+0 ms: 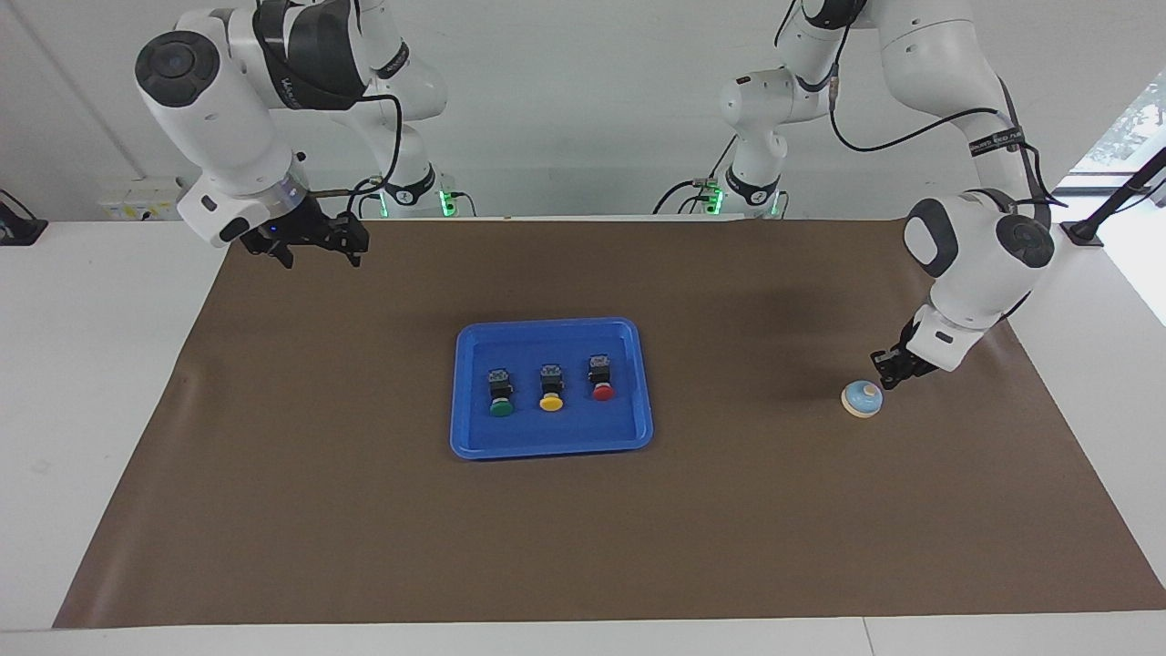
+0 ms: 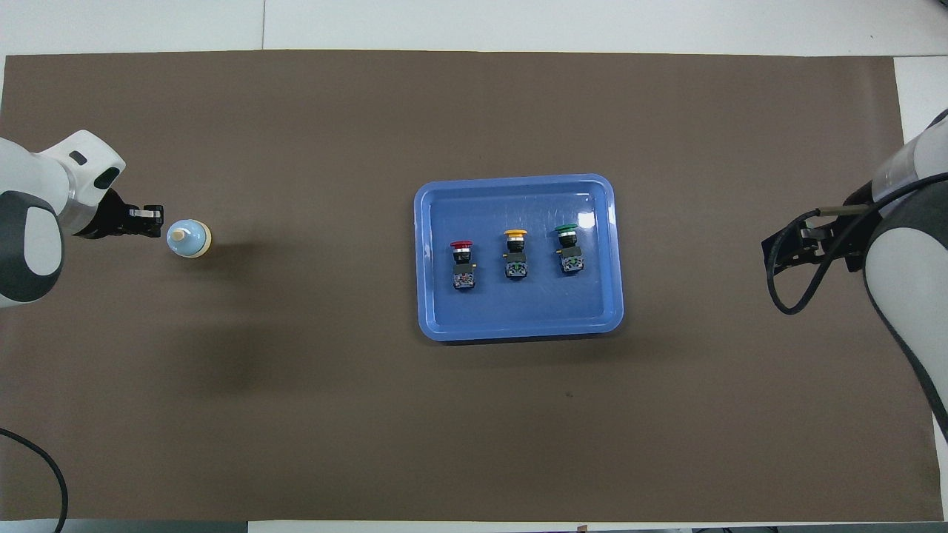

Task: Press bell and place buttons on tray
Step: 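Press the bell with the left gripper while the right gripper withdraws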

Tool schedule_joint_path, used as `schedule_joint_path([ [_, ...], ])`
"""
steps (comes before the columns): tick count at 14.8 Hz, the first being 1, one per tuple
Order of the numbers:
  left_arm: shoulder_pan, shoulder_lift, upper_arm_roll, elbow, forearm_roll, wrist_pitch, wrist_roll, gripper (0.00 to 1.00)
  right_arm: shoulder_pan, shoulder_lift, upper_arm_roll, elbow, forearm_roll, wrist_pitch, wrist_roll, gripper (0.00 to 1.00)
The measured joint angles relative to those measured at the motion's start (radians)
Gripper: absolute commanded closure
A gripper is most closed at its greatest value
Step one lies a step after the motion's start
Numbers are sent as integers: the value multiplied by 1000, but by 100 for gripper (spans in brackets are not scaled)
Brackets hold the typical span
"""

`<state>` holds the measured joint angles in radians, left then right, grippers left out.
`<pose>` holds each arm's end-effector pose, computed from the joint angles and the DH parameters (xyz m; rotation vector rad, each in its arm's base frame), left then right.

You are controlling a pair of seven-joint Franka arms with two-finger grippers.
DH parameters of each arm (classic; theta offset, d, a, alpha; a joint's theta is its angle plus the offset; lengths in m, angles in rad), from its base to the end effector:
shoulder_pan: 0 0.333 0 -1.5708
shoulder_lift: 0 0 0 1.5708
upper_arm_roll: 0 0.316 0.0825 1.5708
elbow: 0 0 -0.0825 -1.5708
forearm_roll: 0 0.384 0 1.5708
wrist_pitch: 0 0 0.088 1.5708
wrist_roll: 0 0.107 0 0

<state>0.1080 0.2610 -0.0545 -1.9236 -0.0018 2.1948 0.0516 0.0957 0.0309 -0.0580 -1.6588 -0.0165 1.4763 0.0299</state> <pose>0.6108 0.0341 0.3574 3.1266 0.0076 0.0178 0.5463 0.0191 0.5595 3.0985 0.0121 -0.3306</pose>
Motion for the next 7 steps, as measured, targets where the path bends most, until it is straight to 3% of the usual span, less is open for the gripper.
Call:
schedule_joint_path([
  [7,-13,11,-2,-36,0,53,-7,100,-23,-14,-35,22,0,-30,0,0],
])
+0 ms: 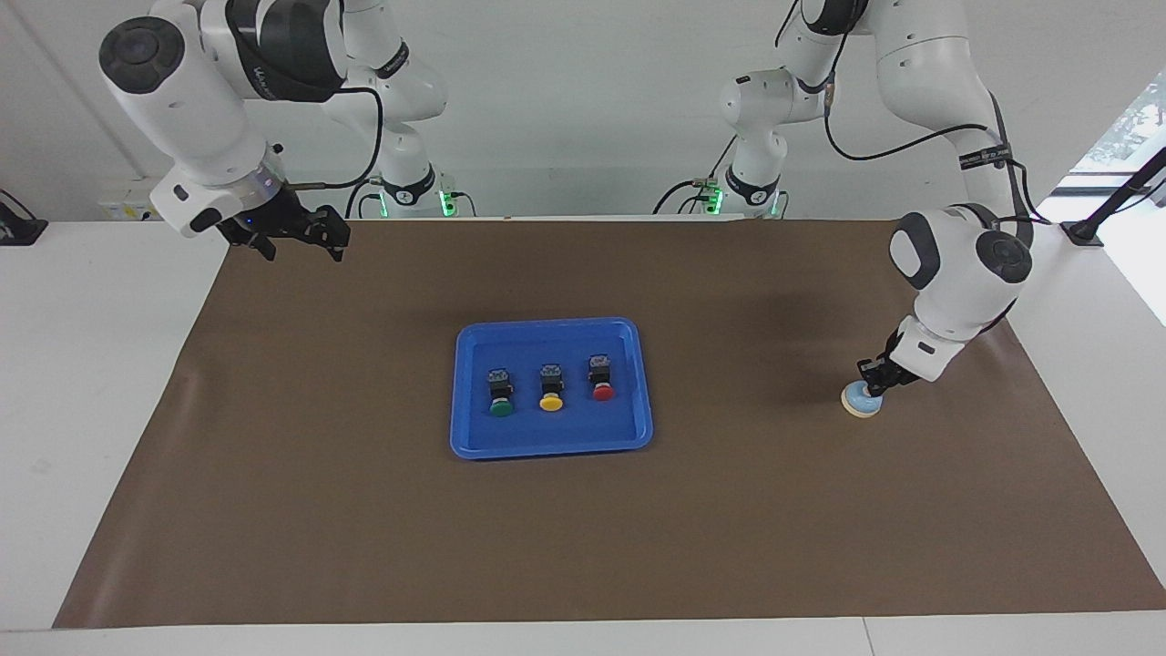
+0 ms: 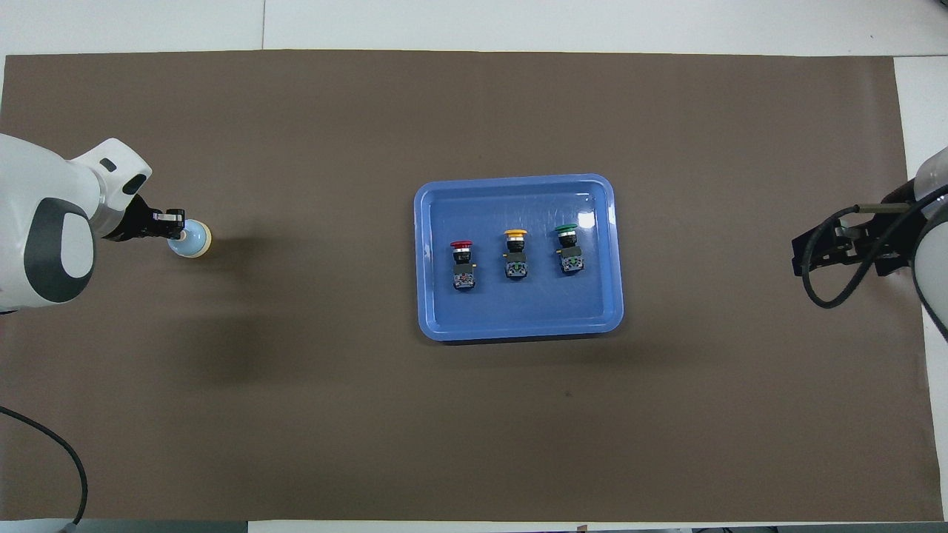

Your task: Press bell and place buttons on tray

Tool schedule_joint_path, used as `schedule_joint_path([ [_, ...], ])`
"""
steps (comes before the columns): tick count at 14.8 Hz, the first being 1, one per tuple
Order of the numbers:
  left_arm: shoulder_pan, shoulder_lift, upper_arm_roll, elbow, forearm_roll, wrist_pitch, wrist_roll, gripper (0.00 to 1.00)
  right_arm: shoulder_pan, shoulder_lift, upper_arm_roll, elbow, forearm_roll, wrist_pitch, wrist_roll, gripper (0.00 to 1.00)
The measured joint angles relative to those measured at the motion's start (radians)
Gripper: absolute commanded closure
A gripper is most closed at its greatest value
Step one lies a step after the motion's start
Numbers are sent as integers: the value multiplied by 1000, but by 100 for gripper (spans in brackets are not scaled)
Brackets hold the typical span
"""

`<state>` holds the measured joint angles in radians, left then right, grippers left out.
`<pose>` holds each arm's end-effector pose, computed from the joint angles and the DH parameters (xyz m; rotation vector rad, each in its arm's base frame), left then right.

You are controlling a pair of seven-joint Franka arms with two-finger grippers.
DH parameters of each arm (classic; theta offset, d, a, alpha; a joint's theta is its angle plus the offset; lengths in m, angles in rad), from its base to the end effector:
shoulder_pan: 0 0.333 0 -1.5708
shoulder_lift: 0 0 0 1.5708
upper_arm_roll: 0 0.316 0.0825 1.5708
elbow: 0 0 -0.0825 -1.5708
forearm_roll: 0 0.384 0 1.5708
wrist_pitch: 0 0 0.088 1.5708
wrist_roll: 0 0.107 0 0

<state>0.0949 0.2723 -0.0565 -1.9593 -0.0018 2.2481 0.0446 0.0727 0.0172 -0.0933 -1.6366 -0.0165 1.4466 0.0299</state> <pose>0.6075 0.0247 0.3393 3.1256 -0.0045 0.0275 0.5414 -0.0127 0.5752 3.1048 -0.0792 -0.3227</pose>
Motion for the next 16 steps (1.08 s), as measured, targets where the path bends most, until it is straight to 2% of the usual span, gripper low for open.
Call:
schedule_joint_path([
  [2,0,-5,0,-9,0,12,-3,100,-1,-6,-36,20,0,-21,-13,0],
  [5,0,-5,0,-1,0,-10,-4,100,0,-11,-47,27,1,-32,-42,0],
  [8,2,-14,4,117,0,-207,-5,100,1,-11,-45,27,1,-34,-42,0],
  [10,2,-56,6,212,0,-328,-6,99,1,-11,-45,27,1,-34,-42,0],
  [11,2,-90,8,238,0,-366,-6,62,1,-11,-45,27,1,-34,-42,0],
  [12,2,-127,10,252,0,-395,-7,19,1,-11,-45,27,1,-34,-42,0],
  [13,3,-170,12,257,0,-423,-7,0,1,-11,-45,27,1,-34,-42,0],
  [16,4,-285,16,257,0,-496,-8,0,1,-11,-45,27,1,-34,-42,0],
])
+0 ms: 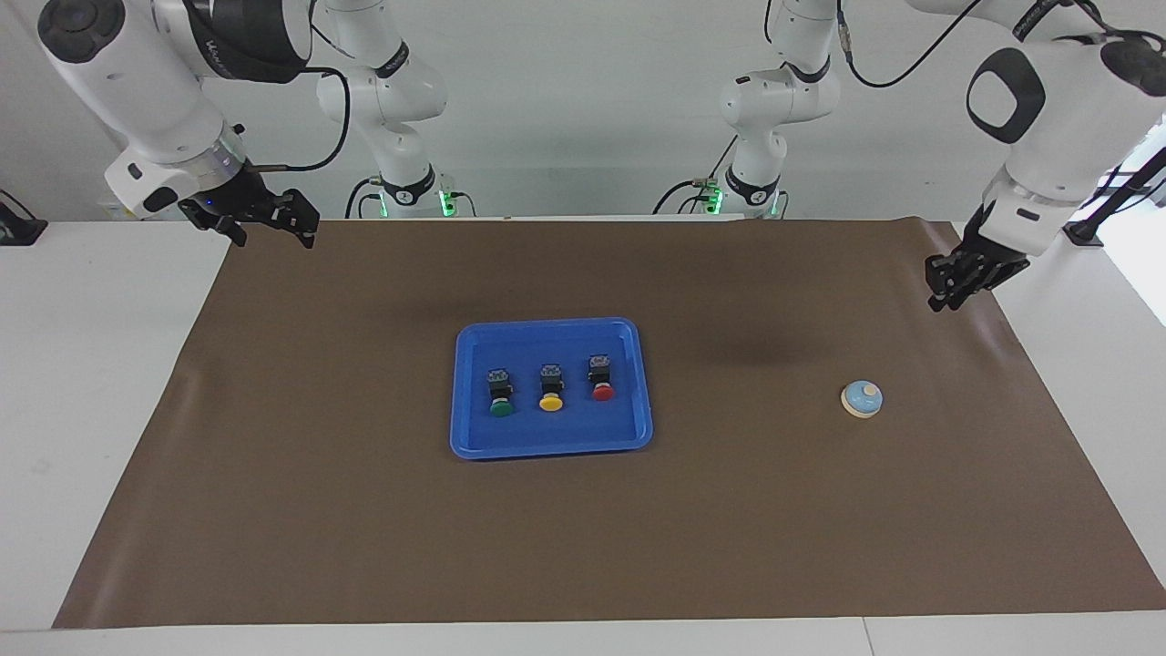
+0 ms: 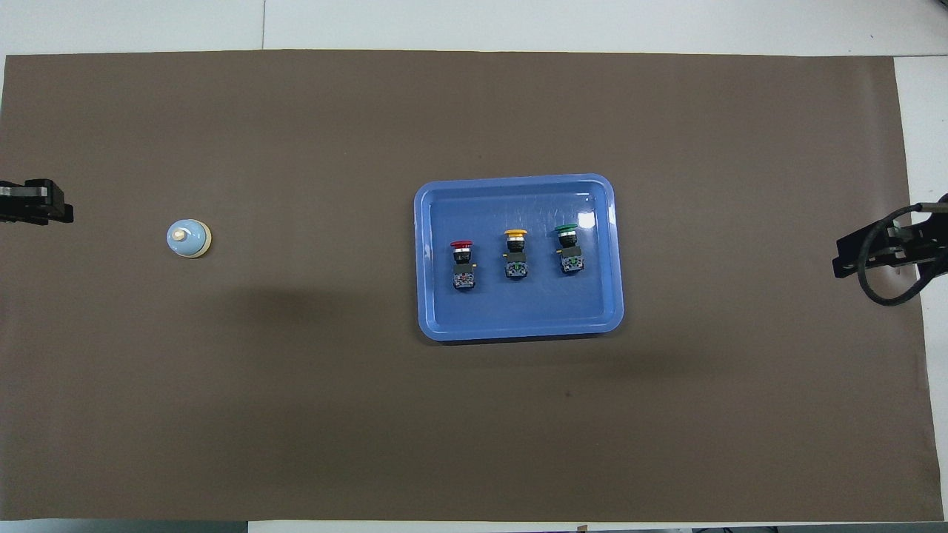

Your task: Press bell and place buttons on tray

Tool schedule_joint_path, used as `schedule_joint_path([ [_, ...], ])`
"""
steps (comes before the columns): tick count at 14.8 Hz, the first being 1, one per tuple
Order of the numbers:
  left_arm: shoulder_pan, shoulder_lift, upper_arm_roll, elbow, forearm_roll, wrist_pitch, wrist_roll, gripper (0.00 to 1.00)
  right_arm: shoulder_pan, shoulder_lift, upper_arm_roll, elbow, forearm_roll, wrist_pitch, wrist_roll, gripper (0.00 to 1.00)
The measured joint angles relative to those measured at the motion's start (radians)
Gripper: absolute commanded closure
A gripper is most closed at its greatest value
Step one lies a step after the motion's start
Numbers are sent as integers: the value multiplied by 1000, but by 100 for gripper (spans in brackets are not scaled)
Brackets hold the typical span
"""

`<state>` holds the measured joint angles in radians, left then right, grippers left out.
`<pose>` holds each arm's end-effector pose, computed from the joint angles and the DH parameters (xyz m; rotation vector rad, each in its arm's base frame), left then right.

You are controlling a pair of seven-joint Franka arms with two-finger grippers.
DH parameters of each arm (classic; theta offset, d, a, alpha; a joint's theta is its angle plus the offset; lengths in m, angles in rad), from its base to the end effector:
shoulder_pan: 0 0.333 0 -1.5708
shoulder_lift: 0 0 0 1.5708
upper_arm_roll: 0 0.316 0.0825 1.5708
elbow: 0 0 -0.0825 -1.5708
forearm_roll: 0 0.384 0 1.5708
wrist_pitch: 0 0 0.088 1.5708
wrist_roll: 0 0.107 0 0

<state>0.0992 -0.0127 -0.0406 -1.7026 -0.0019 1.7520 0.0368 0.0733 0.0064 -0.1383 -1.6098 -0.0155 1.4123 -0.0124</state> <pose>0.5631 0.0327 0.5850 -3.1383 -0.0346 -0.0975 0.5351 -0.0365 0.5909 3.1157 -0.0835 -0.3195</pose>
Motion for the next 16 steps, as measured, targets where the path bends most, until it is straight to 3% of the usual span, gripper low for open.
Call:
schedule_joint_path([
  [4,-1,-72,-2,-4,0,-103,0,0,0,0,0,0,0,0,0,0],
  [16,-4,-75,-14,12,-20,-168,0,0,3,0,4,0,0,0,0,0],
])
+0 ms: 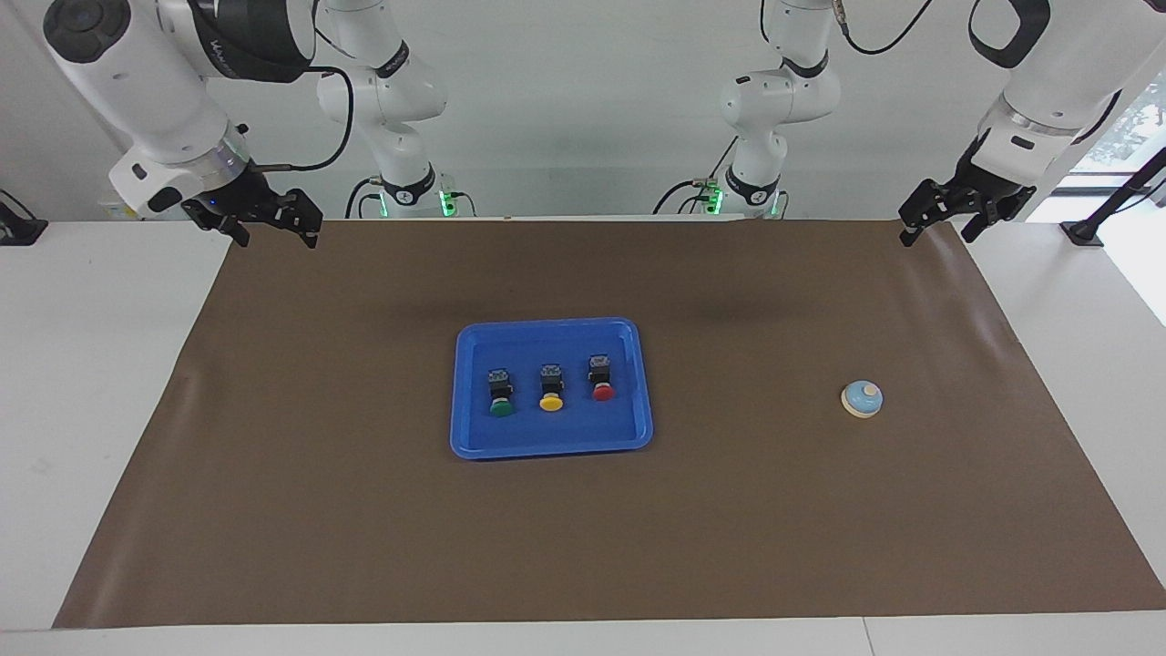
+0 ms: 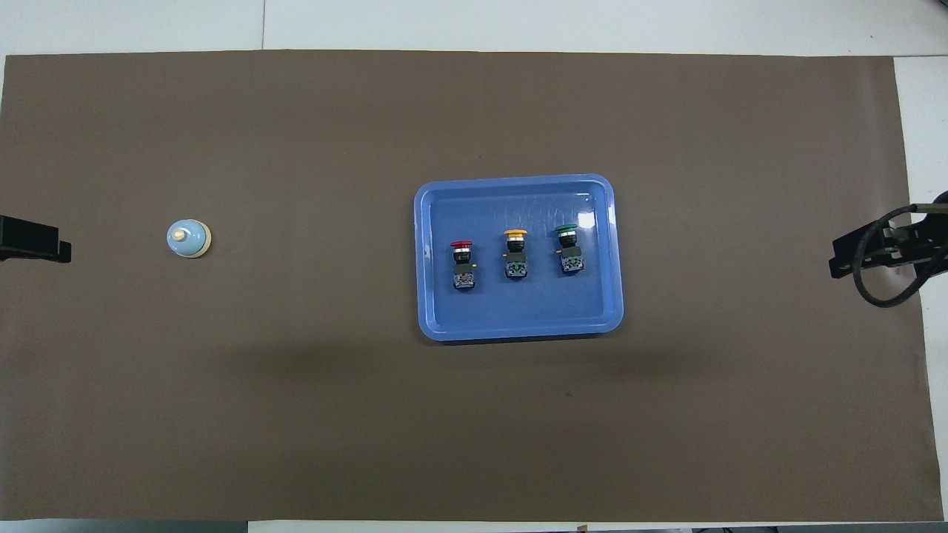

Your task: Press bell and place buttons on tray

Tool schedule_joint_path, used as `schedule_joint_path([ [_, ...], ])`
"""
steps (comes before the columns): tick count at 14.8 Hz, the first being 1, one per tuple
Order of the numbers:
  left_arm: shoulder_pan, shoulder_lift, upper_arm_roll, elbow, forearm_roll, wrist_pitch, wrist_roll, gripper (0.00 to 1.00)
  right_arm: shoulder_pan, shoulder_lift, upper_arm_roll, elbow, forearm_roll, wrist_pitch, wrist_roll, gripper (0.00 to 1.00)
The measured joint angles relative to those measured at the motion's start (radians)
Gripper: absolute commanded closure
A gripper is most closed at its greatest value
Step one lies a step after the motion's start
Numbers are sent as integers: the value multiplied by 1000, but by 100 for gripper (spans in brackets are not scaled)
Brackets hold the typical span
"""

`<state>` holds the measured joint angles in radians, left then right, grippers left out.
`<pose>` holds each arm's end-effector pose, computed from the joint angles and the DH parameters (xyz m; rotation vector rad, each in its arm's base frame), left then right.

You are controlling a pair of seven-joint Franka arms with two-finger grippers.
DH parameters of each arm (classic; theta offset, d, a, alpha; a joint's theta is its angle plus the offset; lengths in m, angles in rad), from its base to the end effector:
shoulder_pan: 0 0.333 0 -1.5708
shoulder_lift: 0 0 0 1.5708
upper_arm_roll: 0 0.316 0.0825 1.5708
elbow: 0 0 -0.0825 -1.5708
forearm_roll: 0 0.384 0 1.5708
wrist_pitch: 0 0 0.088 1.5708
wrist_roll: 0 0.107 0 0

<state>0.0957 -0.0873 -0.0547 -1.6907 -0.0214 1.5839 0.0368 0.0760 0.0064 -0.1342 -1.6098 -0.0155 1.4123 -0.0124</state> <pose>0.5268 0.0181 0.6162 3.1241 0.0077 -0.0296 0.5354 -0.0328 0.5909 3.1153 -0.0729 -0.3194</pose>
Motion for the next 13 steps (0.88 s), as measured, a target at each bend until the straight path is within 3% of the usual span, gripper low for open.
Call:
schedule_joint_path([
  [13,-19,0,-5,0,-1,-9,44,0,0,0,0,0,0,0,0,0],
])
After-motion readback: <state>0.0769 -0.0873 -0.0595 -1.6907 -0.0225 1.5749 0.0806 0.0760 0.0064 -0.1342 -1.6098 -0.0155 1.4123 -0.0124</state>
